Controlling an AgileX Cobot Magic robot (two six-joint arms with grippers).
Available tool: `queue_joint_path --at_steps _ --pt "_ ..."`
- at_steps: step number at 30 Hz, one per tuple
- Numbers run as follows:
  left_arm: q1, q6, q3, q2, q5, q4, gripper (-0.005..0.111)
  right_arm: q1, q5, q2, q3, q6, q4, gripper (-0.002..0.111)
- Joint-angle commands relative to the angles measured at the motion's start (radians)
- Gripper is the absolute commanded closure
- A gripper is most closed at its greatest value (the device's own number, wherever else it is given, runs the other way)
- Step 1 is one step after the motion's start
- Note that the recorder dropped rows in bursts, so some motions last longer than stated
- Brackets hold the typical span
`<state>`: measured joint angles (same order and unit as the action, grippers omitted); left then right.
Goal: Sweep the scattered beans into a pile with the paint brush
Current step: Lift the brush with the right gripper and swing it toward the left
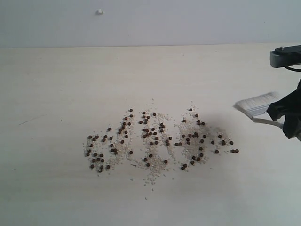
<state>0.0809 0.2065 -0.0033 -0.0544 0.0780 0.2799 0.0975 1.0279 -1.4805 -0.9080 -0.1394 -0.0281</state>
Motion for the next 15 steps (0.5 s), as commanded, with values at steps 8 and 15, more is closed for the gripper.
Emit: queue_joint_path --at_steps 8,15 --pt "-0.002 0.007 0.003 0.001 -0.002 0.001 0.107 -0.004 0.042 0.011 -0.010 -0.174 -0.193 0.108" --pt "-0.002 0.011 0.003 0.001 -0.114 0.001 0.107 -0.004 0.060 0.011 -0.010 -0.262 -0.302 0.108"
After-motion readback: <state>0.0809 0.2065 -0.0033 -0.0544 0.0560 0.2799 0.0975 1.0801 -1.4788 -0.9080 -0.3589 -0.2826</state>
